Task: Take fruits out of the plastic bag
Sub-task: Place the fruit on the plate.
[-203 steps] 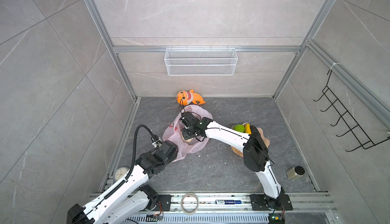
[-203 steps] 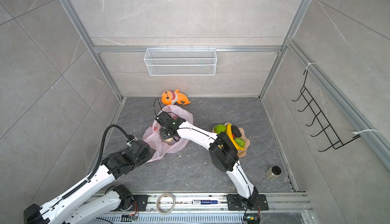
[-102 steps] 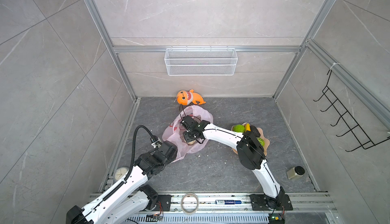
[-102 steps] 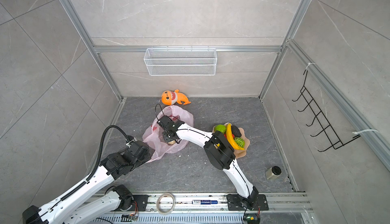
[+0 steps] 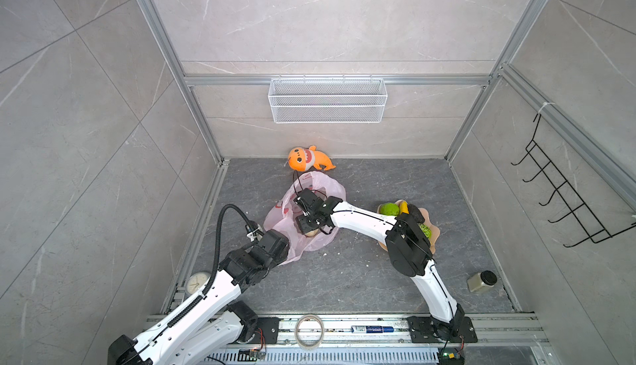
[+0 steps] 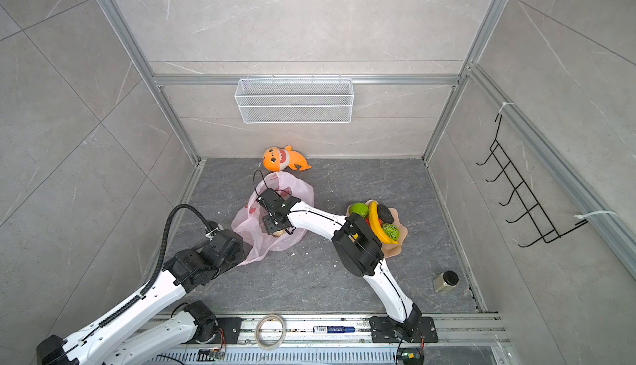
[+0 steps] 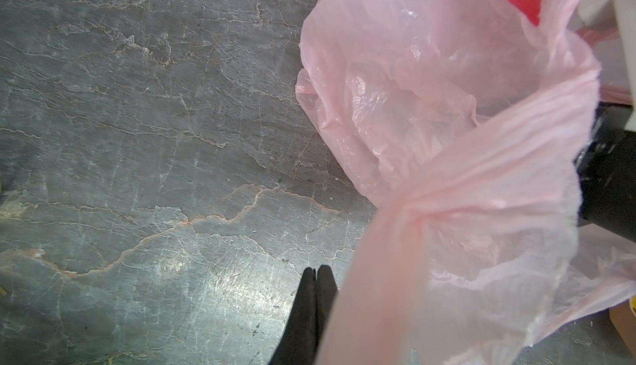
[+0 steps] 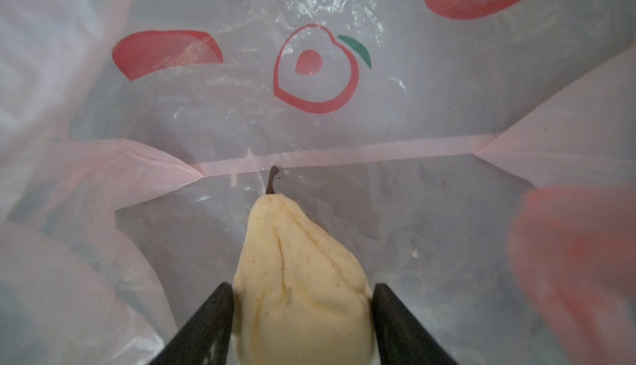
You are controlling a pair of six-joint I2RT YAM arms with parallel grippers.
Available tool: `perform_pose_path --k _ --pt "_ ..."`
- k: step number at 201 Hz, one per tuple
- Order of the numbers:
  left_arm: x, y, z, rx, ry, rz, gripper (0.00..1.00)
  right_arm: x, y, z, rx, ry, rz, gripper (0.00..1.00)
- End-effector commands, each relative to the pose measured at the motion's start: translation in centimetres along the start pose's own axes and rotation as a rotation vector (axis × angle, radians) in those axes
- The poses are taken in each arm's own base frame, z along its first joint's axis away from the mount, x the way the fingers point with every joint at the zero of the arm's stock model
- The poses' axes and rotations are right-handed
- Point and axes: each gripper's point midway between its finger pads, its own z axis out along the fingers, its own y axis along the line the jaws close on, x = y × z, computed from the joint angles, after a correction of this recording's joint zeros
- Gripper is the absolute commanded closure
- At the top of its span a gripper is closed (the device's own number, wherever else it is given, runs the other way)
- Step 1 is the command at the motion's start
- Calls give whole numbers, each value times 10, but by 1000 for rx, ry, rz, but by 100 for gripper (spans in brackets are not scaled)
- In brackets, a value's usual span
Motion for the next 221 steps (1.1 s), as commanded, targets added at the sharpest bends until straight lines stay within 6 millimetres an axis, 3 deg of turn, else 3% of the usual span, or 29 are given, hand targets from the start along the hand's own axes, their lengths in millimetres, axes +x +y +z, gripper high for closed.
perform_pose_path --k 1,110,171,221 --pt "-2 5 -2 -12 -12 -11 100 36 -3 23 3 138 -2 32" --pt "-2 3 -1 -14 -8 -7 100 40 9 24 -57 182 2 31" --pt "-2 4 -2 -14 -11 -8 100 32 6 16 -38 153 -12 53" --pt "-3 4 -2 -14 -13 -9 100 7 11 -19 -61 67 -25 60"
